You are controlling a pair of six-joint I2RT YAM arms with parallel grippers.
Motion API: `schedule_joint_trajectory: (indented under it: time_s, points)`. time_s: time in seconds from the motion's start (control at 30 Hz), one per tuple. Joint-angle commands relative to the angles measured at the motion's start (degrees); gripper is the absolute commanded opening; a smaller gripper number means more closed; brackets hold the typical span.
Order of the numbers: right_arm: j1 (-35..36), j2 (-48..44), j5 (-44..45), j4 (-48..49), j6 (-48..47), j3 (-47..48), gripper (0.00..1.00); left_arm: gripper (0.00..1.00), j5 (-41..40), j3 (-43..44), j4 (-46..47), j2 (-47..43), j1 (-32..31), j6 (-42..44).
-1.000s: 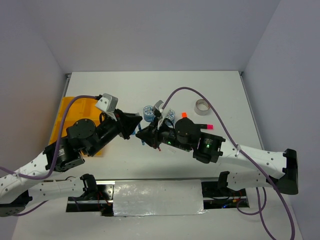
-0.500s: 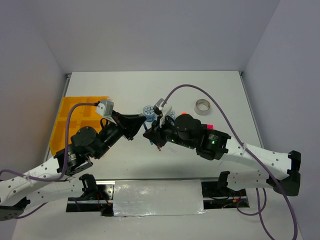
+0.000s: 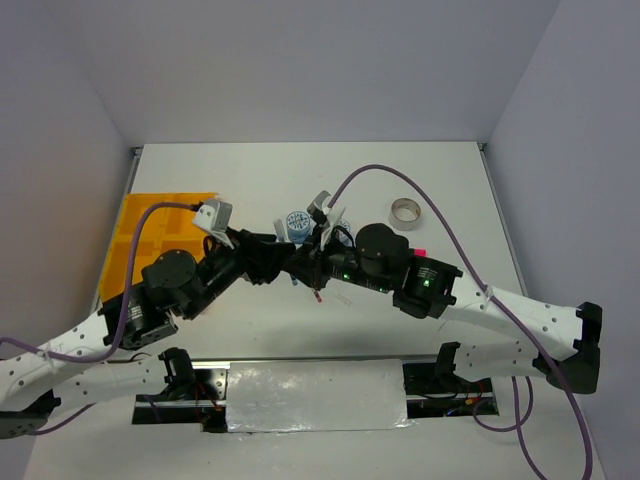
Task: Sort the stationery into containers
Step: Close the pen cap on the pen, then place the pen in the storage box.
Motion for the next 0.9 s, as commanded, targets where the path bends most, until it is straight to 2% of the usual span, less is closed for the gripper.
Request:
schedule_joint_trajectory:
  time_s: [0.0, 0.03, 0.07, 0.1, 0.23, 0.37, 0.7, 0.87]
  points:
    - [0.5, -0.1, 0.5, 7.1, 1.1, 0.4, 0.00, 0.66, -4.4, 6.3, -5.8, 0.5, -0.4, 2.6]
    - [0.6, 0.3, -0.3, 7.0, 1.4, -0.1, 0.00, 0.72, -5.5, 7.4, -6.0, 0.4, -0.3, 3.1]
    - [0.6, 1.4, -0.4, 6.8, 2.1, -0.2, 0.00, 0.85, -8.1, 8.6, -6.5, 0.4, -0.3, 3.3]
    - [0.5, 2.0, -1.3, 6.3, 2.5, -0.1, 0.00, 0.86, -9.2, 11.3, -7.0, 0.4, -0.4, 4.2]
    - [0.6, 3.1, -2.3, 7.9, 3.9, -1.5, 0.00, 0.73, -8.3, 16.0, -7.3, 0.8, -0.3, 6.9]
    - [0.6, 2.3, -1.7, 7.9, 4.4, -1.4, 0.00, 0.75, -6.7, 16.6, -9.4, 1.3, -0.3, 6.3]
    - [0.6, 1.8, 0.2, 7.9, 4.9, -0.3, 0.00, 0.74, -2.6, 6.3, -7.5, -0.4, -0.4, 2.4]
    - [0.7, 2.0, 0.5, 7.9, 5.0, -0.1, 0.00, 0.59, 1.3, 5.5, -5.5, 0.7, -0.4, 2.7]
